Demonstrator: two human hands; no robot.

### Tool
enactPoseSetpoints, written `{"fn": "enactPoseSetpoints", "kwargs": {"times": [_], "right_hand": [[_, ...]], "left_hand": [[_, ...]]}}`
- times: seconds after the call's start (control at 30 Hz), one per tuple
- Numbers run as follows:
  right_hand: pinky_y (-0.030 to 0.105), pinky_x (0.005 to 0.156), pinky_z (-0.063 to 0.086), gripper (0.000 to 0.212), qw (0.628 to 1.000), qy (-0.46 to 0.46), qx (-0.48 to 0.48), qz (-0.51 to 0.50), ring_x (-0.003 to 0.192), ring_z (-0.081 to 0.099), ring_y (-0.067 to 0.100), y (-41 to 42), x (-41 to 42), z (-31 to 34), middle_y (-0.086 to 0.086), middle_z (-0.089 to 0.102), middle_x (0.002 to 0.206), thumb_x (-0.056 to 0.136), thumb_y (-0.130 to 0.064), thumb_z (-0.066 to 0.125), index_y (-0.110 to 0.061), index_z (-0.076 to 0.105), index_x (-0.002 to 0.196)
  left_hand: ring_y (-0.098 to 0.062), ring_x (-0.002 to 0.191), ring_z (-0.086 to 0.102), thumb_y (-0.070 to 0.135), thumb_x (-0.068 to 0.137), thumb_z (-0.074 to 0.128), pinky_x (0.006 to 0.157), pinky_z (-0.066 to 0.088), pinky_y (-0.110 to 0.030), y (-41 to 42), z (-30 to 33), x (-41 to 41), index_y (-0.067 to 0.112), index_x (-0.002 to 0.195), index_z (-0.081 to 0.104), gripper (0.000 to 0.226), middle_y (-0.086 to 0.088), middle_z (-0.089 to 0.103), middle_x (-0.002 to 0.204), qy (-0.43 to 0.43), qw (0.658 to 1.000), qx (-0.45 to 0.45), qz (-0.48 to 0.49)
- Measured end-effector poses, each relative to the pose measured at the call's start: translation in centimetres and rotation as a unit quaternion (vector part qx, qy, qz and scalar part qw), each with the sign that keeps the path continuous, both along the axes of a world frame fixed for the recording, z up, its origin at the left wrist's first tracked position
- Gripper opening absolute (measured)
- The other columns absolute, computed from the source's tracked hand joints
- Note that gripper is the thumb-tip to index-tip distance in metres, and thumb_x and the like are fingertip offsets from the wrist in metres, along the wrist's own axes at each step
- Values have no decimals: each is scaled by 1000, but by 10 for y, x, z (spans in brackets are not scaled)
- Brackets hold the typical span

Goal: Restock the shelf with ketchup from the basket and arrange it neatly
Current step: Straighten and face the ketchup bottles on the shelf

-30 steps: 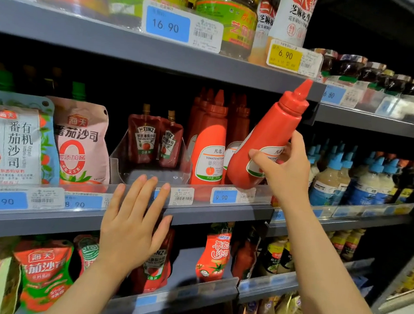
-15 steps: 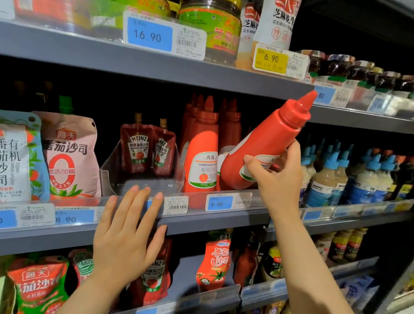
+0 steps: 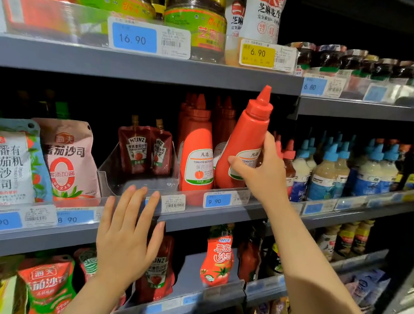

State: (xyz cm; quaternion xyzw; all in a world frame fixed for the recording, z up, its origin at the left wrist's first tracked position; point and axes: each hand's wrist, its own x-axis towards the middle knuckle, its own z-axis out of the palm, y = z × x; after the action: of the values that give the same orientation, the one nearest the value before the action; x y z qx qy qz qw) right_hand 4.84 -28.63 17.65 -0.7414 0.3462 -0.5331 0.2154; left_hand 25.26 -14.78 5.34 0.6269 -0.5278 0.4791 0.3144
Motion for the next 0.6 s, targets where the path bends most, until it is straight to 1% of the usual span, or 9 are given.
{"fn": "enactPoseSetpoints", "kwargs": {"times": [0.07,0.13,0.17,0.23,0.33,0.43,0.5,0.53,0.6], "right_hand": [[33,92,49,68,999,33,21,0,99,62,7,-1,5,-7,-14,63,112,74,-36,75,-31,39,131],[33,96,46,80,997,75,32,-5,111,58,17,-4,11,-11,-4,59,125,78,-42,70,-27,28,145],[31,95,43,81,995,91,37,-11,115,55,20,-5,14,-11,0,57,128,81,-43,67,-25,24,147],[32,95,40,81,992,115,45,-28,121,50,26,-8,16,-8,7,52,135,86,-45,61,-20,18,150],[31,89,41,79,989,139,37,-29,118,53,26,-7,14,-15,7,53,133,89,-48,56,-20,15,150],[35,91,45,81,985,169,0,-44,114,55,25,-5,9,-32,8,55,132,90,-53,49,-18,9,151],[36,89,44,78,980,185,-30,-68,112,55,27,-5,7,-37,10,56,129,93,-51,45,-14,10,151],[36,89,43,77,979,188,-34,-74,110,55,27,-4,7,-37,10,57,127,94,-51,44,-13,10,151],[37,90,44,77,978,188,-37,-78,108,57,27,-3,7,-35,9,59,124,94,-52,43,-13,9,151]], "left_hand": [[-33,128,44,35,92,46,109,29,-52,1,1,-1,9,130,51,47,-18,57,129,2,1000,4,1],[-33,128,43,35,93,45,110,28,-52,2,2,-1,9,131,51,47,-18,57,130,2,1000,11,4],[-33,129,43,36,93,45,110,28,-52,3,3,0,9,131,51,47,-18,57,130,4,1000,16,4],[-34,129,43,37,93,44,110,28,-52,3,3,0,8,131,52,48,-18,56,130,8,1000,22,2],[-33,128,44,37,94,43,110,28,-52,3,3,-3,7,129,55,48,-17,57,129,19,1000,23,-2],[-30,131,41,42,96,35,115,18,-50,3,11,-14,7,127,57,52,-15,57,130,86,996,25,-15],[-28,135,36,44,96,33,118,9,-48,-3,23,-26,9,132,52,54,-12,51,137,110,993,36,-36],[-27,137,35,43,95,34,119,6,-47,-9,30,-33,11,136,49,54,-12,47,142,110,992,43,-47],[-28,139,32,43,93,38,118,8,-47,-24,46,-44,14,140,42,56,-12,39,149,119,989,52,-65]]}}
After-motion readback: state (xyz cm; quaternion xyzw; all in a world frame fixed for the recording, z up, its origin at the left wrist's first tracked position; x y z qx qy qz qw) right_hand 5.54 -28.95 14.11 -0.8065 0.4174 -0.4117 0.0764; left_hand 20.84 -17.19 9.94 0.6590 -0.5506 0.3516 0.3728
